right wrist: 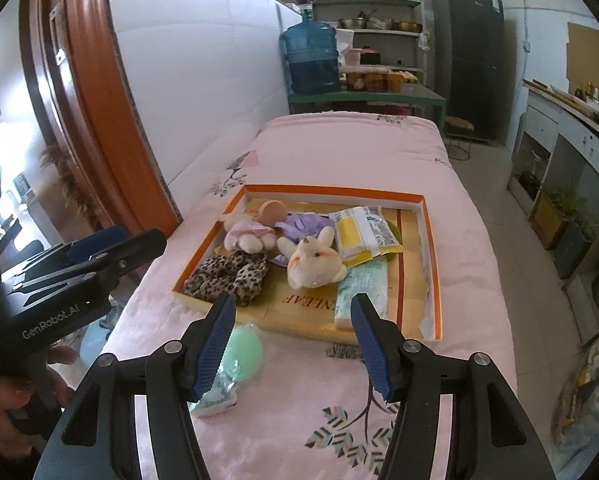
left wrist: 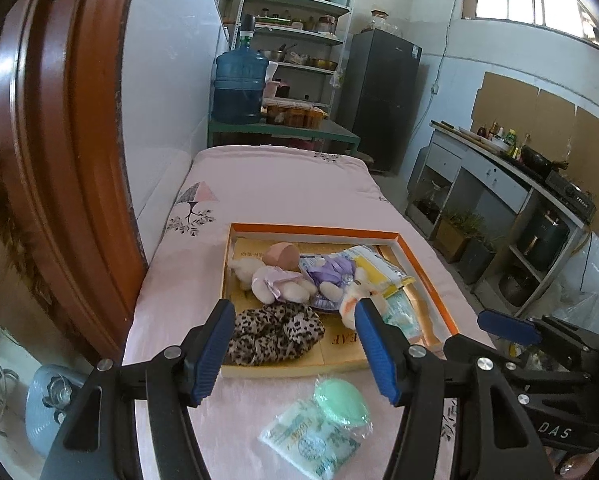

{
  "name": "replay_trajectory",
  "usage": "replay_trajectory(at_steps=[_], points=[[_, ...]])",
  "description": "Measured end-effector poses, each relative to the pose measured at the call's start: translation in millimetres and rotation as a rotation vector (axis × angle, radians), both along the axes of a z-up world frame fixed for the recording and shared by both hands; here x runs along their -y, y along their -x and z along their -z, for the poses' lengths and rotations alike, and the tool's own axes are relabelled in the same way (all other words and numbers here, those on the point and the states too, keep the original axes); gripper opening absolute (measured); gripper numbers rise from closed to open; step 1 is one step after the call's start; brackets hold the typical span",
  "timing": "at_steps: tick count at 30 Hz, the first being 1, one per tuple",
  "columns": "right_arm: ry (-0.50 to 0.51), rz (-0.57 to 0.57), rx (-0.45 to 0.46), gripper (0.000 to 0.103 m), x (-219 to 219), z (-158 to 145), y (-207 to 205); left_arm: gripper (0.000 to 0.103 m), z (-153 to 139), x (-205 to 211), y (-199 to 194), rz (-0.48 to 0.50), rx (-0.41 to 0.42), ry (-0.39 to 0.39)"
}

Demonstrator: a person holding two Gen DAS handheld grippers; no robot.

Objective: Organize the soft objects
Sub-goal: 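Withdraw both open tools from the box toward the items on the bed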

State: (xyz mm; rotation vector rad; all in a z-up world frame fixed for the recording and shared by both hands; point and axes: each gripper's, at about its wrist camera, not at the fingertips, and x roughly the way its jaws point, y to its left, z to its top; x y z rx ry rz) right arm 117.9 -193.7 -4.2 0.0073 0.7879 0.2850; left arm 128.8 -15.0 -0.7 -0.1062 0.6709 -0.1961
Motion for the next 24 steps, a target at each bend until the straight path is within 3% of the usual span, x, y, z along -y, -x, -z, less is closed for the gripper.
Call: replay_trajectory(at_steps=[13, 24], points=[[-0.030, -0.032, -0.014, 0.062, -10, 5, 27, 0.062, 5, -15, 41, -0.026, 0.015, 0.011], [-0.053, -0.043, -0.056, 0.062, -19, 22, 26, 0.062, 37, -25, 59, -0.043, -0.035, 0.024]])
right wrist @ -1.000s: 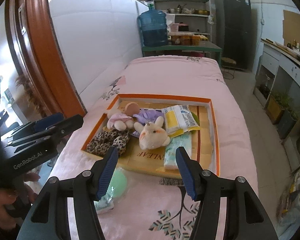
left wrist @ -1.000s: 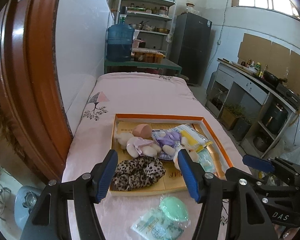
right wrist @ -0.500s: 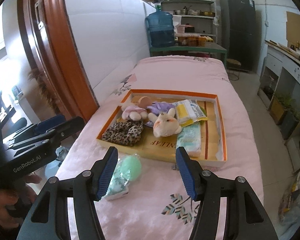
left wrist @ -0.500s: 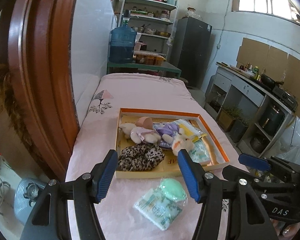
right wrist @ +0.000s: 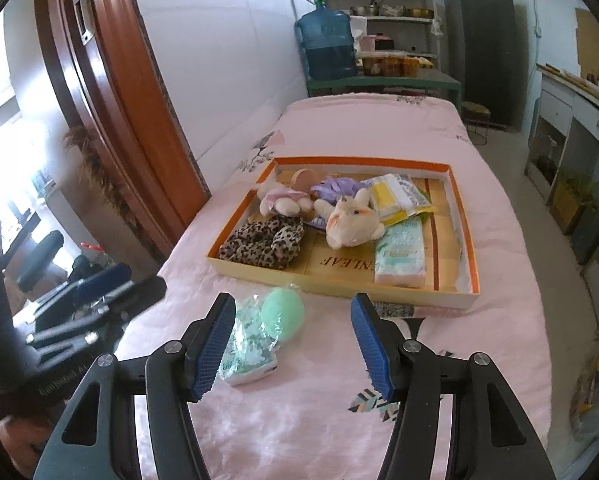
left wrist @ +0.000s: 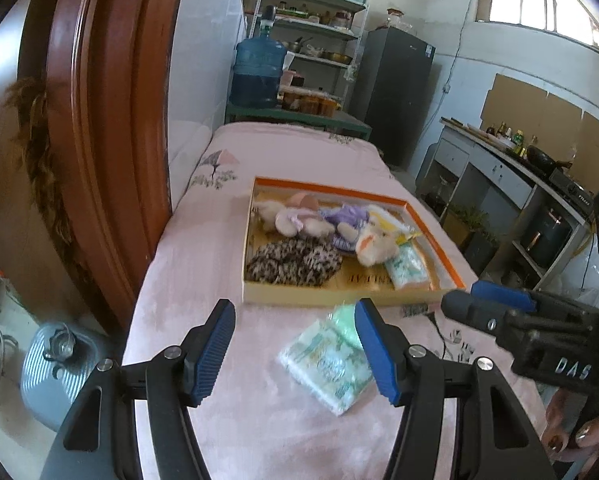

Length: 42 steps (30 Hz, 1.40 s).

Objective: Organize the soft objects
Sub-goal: 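Withdraw both open tools from the box toward the items on the bed, then grasp the white wipes pack with the left tool while the right tool grasps the green bagged sponge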

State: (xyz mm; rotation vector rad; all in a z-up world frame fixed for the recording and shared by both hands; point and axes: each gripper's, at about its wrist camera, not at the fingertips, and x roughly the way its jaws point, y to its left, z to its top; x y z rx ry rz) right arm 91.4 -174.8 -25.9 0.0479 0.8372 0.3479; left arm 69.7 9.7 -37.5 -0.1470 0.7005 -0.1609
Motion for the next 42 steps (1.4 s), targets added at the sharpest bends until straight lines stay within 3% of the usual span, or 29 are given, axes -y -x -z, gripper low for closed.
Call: replay_trajectory(at_steps=[12, 25, 33, 37, 42], points=[[-0.016, -0.057, -0.077, 0.062, -15, 29, -20, 0.062, 42, 9, 4, 0.002, -0.080, -0.013], [0.023, -0.052, -0.147, 0.062, -31, 76, -56, 0.062, 60, -2, 1, -0.019, -0.113, -0.008], [-0.016, -0.072, -0.192, 0.061, -32, 92, -69, 0.062, 69, 9, -5, 0.003, -0.142, -0.010], [-0.048, -0.081, -0.211, 0.046, -30, 99, -69, 0.062, 76, 10, -8, 0.003, -0.164, -0.009], [-0.043, -0.072, -0.192, 0.043, -23, 94, -64, 0.062, 85, 13, -13, 0.009, -0.200, 0.020]])
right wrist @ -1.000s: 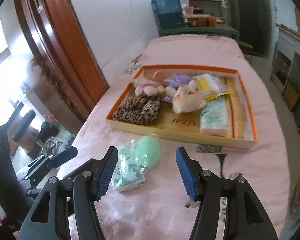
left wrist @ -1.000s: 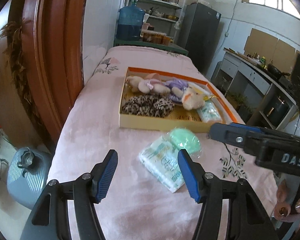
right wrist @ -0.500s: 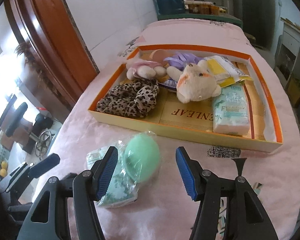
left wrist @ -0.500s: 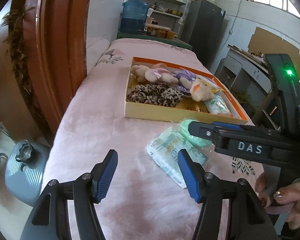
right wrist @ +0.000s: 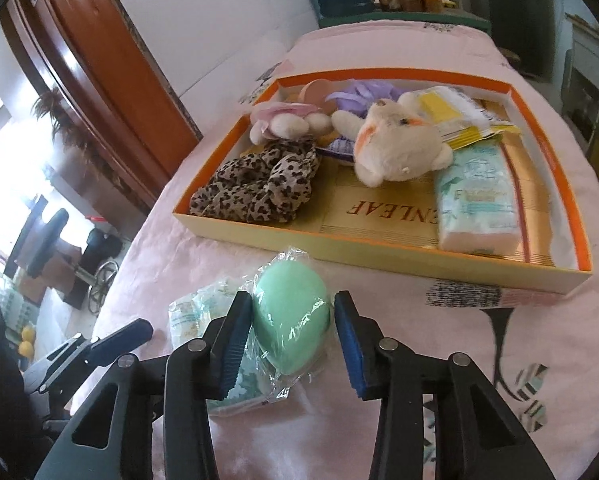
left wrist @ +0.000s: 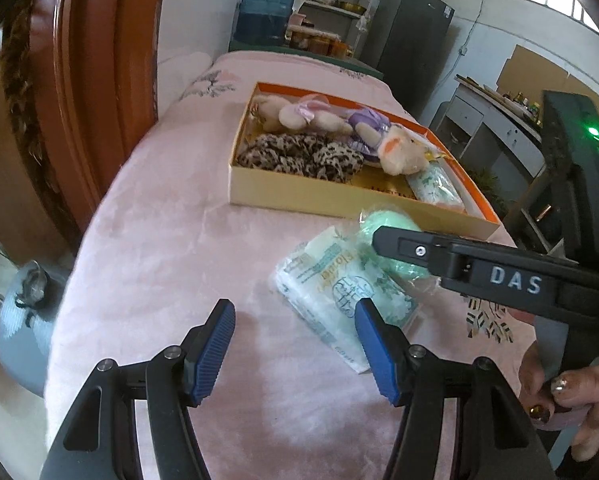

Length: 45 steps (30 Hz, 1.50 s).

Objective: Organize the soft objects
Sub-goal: 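Grasp the white wipes pack with the left tool while the right tool grasps the green bagged sponge, then carry the wipes pack and bagged green sponge over the box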

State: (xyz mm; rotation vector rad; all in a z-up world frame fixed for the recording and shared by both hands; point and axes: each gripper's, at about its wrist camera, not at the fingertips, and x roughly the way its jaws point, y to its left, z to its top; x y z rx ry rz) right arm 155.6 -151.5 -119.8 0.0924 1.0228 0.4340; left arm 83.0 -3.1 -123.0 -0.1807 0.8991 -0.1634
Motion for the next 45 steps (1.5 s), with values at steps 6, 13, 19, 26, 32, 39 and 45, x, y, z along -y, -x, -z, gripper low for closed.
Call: replay_trajectory(at_steps=[6, 13, 19, 26, 32, 39, 45], points=[[-0.002, 0.014, 0.020, 0.043, 15, -4, 8, 0.069, 9, 7, -7, 0.003, -0.032, 0.057], [-0.026, 0.030, 0.014, 0.043, 28, -2, 12, 0.076, 13, 19, -13, 0.003, -0.017, 0.082], [-0.043, 0.053, 0.020, 0.043, 44, -5, 16, 0.039, 16, 24, -19, 0.026, -0.013, 0.178], [-0.067, 0.075, 0.022, 0.043, 57, -7, 19, 0.028, 10, 28, -18, 0.045, 0.002, 0.200], [-0.069, 0.074, 0.044, 0.043, 59, -15, 24, 0.027, 3, 37, -16, 0.068, 0.018, 0.171], [-0.063, 0.076, 0.067, 0.044, 60, -27, 31, 0.027, -9, 38, -12, 0.078, 0.045, 0.153], [-0.055, 0.076, 0.098, 0.043, 59, -42, 37, 0.027, -24, 36, -9, 0.079, 0.073, 0.148]])
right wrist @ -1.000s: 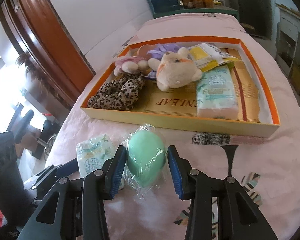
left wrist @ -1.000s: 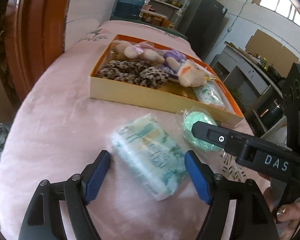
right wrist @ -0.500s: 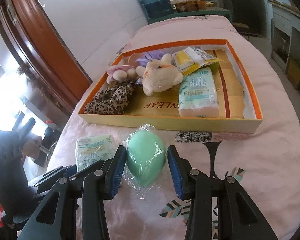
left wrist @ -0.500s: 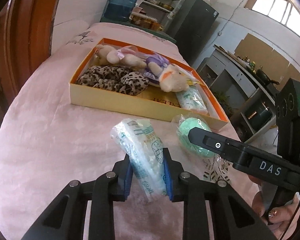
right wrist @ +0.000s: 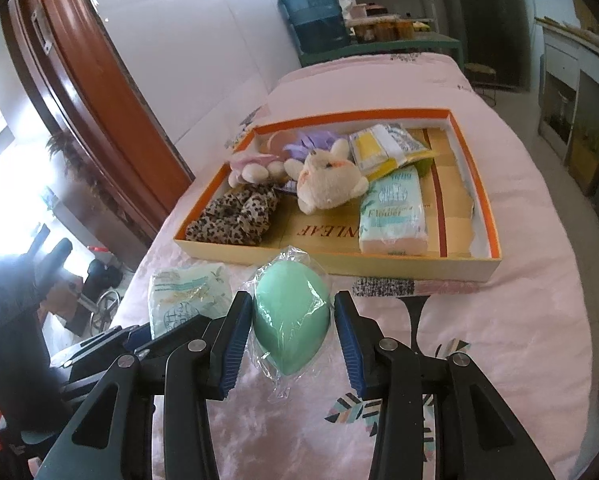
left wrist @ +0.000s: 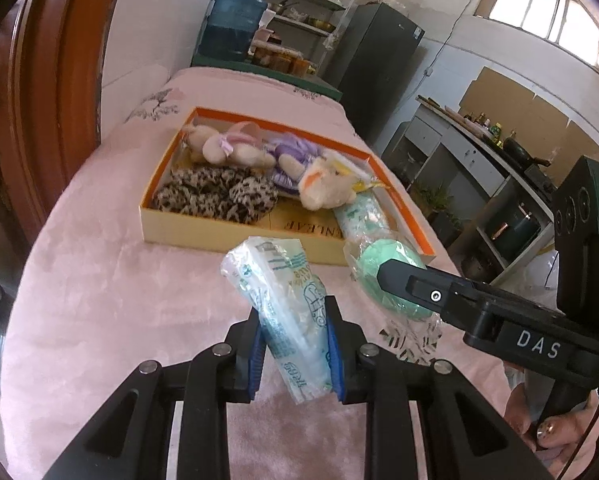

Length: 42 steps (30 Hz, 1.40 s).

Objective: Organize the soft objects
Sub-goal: 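Carry the wipes pack and bagged green sponge over the box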

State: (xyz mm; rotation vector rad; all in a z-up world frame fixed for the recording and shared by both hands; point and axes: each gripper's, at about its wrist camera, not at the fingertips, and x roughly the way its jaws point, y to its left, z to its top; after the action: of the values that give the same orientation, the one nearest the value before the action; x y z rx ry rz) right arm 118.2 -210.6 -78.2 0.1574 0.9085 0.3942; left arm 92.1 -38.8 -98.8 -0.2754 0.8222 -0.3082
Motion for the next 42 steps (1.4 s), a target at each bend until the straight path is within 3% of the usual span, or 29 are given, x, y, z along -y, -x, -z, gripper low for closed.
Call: replay_trajectory(at_steps=[26, 42], points=[[0.038, 0.023, 0.122, 0.044, 5, -63, 7, 0.027, -69, -10, -15, 0.012, 0.127, -0.017], [0.051, 0.046, 0.136, 0.044, 13, -74, -16, 0.027, -86, -7, -46, 0.014, 0.150, -0.041]])
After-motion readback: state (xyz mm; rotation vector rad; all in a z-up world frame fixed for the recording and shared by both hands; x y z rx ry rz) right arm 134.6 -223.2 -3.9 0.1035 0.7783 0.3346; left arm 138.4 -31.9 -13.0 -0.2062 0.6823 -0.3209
